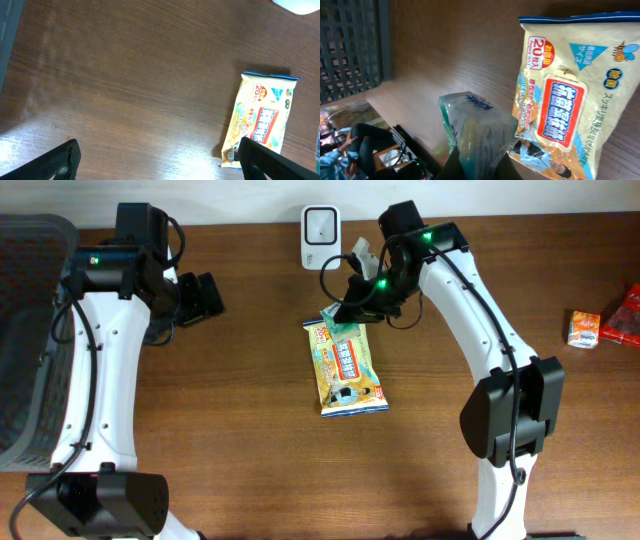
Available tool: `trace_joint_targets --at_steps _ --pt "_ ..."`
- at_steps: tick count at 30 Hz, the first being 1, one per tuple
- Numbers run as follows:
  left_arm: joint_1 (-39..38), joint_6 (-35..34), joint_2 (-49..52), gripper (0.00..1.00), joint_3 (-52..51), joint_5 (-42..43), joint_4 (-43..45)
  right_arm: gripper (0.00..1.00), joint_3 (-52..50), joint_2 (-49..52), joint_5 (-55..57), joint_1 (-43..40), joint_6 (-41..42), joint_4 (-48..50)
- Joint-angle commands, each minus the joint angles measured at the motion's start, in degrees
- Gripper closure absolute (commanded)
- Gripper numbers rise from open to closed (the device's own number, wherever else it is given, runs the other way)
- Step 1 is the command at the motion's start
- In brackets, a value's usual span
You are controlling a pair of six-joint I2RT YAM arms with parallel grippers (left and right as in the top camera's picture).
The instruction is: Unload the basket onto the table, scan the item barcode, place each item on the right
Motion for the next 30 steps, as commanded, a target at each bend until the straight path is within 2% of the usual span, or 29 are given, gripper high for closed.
trace_joint_targets --at_steps 1,2,4,7,9,10,11,13,14,15,18,20,22,25,26,27,30 --pt "0.0 -0.5 -0.2 0.01 0.1 0.2 0.1 0.96 0.8 -0.9 -14.4 -0.3 -0.9 3.0" --pt "0.0 -0.5 -0.2 0.01 0.1 0.2 0.1 0.96 0.8 -0.9 -16.5 -0.4 -2.0 6.6" --pt "0.1 -0.5 -0.2 0.01 0.1 0.2 0.1 0.96 0.8 -0.9 -11.4 -0.4 -2.1 9.5" --pt "0.0 -0.5 -0.2 0.01 0.1 0.2 0.1 0.96 0.8 -0.9 7.9 -0.4 -2.0 20.6" --pt "0.0 -0.5 -0.2 0.01 0.1 0.2 0.1 0.96 0.8 -0.3 28.7 0.3 -2.1 32.6" --pt "0.0 -0.5 -0.2 0.01 0.1 0.2 0.1 0.96 0.8 0.2 35.1 0.8 -2.1 37.1" --pt "0.0 -0.5 -0.2 0.01 0.1 0.2 0.1 0.96 0.8 2.7 41.6 2.2 -8.3 47.2" --pt "0.0 -0.5 -0.2 0.01 0.1 0.2 0.1 0.96 0.8 8.7 42.5 4.3 -21.2 59.6" --pt "0.0 -0.5 -0.2 0.01 0.1 0.2 0.1 0.96 0.8 11.0 42.5 5.0 -24.0 62.8" --pt "0.0 -0.5 -0.2 0.01 0.1 0.2 0.1 0.96 0.8 13.3 42.5 5.8 -26.6 65.3" --pt "0.0 -0.5 -0.2 0.01 0.1 0.2 0.1 0.96 0.8 16.7 46.4 6.8 -27.6 70.0" --pt "0.0 -0.5 -0.2 0.01 0.1 0.2 0.1 0.96 0.8 16.7 46.4 6.7 -27.4 70.3" --pt "0.0 -0.5 -0.2 0.01 0.1 0.2 0.1 0.96 0.9 15.4 53.2 6.6 -26.1 71.5" --pt "0.0 -0.5 -0.2 0.01 0.1 0.2 0.1 0.96 0.9 8.8 56.6 2.1 -14.6 67.3" --pt "0.0 -0.5 -0.2 0.01 0.1 0.2 0.1 0.96 0.9 6.5 56.6 -1.0 -10.4 63.0" --pt "0.0 -0.5 -0.2 0.01 0.1 0.2 0.1 0.96 0.9 3.7 56.6 -7.8 -3.8 53.0" --pt "0.0 -0.5 -0.2 0.01 0.1 0.2 0.1 0.96 0.8 3.4 56.6 -22.1 0.2 32.8"
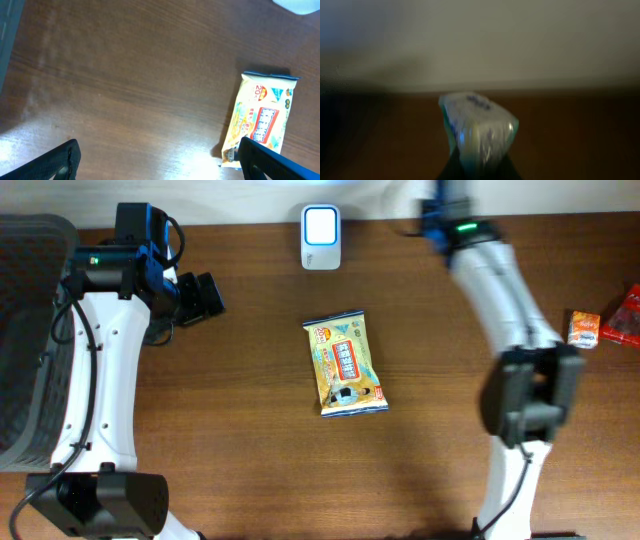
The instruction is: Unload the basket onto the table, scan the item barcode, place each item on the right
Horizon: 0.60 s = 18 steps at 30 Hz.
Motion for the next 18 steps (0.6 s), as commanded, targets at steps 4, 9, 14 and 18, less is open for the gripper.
trace_joint_targets --at_steps 4,9,14,18 --pt "0.0 -0.5 -0.2 0.01 0.2 0.2 0.1 0.96 -0.7 1.2 -1.3 -27.3 5.6 -16.6" --pt "0.0 -0.5 -0.2 0.01 0.2 0.2 0.1 0.37 -0.7 1.9 -2.3 -36.9 7.1 -16.3" --pt "0.0 -0.5 -0.2 0.01 0.2 0.2 0.1 0.01 -0.6 2.8 -15.4 -35.1 7.0 -21.4" --pt "0.0 -0.5 -0.2 0.01 0.2 0.2 0.1 0.01 -0.6 2.8 -51.7 -29.4 3.3 -29.8"
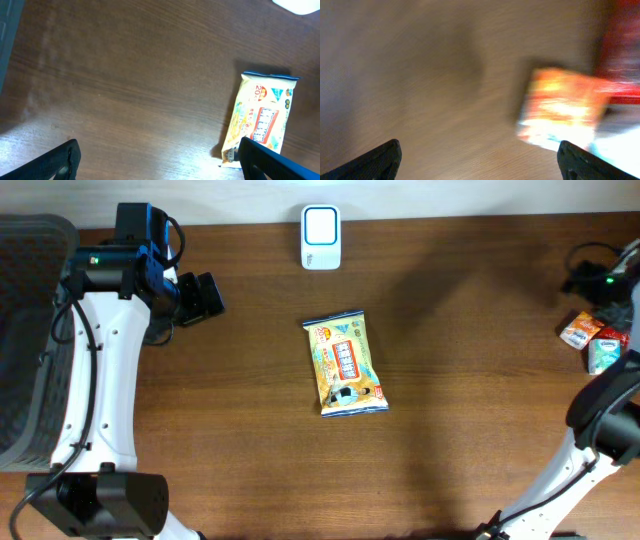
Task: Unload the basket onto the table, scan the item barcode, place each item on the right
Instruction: 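Lower the right gripper onto the yellow snack bag and grasp it, then lift the yellow bag and hold it in front of the scanner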
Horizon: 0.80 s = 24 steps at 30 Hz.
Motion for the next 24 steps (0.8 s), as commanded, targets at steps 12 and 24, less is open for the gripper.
trace_joint_targets --at_steps 12,24 --pt "0.0 -0.5 -0.2 0.01 0.2 0.2 0.1 0.08 -11.7 1.2 -5.9 44.1 -15.9 -14.1" --pt "0.0 -0.5 -0.2 0.01 0.2 0.2 0.1 0.96 -9.8 1.1 -58.1 42.5 7.8 -9.1"
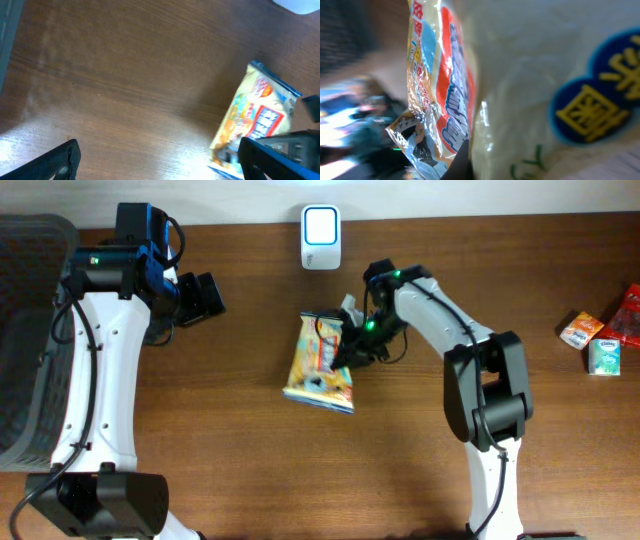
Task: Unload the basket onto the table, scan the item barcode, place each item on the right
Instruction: 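Lift the yellow bag and hold it in front of the scanner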
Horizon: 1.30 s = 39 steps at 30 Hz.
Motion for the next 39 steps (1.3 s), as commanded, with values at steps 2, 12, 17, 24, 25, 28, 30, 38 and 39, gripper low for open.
trace_joint_targets --at_steps 2,12,17,24,25,28,30,38,39 --pt "0.0 -0.5 -0.2 0.01 0.1 0.2 0.1 0.96 5.0 -0.1 -28.9 -8.8 30.5 0.0" --pt "0.0 -0.5 -0.2 0.01 0.1 0.2 0.1 0.96 5.1 -0.1 -39.6 -10.4 26.0 -3.0" --pt "0.0 -0.5 -0.2 0.01 0.1 0.2 0.1 0.96 5.1 -0.1 -39.6 -10.4 26.0 -4.5" --pt "0.0 -0.5 -0.2 0.01 0.1 0.2 0.1 0.96 5.1 -0.1 -39.6 -10.4 29.3 -9.4" --pt "0.0 -0.5 -0.2 0.01 0.1 0.2 0.1 0.96 5.1 -0.1 -39.6 -10.5 32.4 -9.4" --pt "0.0 -0.5 -0.2 0.01 0.1 0.2 0.1 0.96 5.1 -0.1 -39.6 -11.1 36.7 -9.4" --pt "0.0 -0.5 -0.2 0.01 0.1 0.2 0.1 0.96 5.1 -0.1 -39.6 -11.8 37.9 -9.4" --pt "0.0 -0.5 -0.2 0.01 0.1 0.2 0.1 0.96 5.7 -0.1 -32.1 -12.4 30.0 16.9" --pt "0.0 -0.5 -0.2 0.01 0.1 0.2 0.1 0.96 5.7 -0.1 -23.3 -11.7 28.9 21.5"
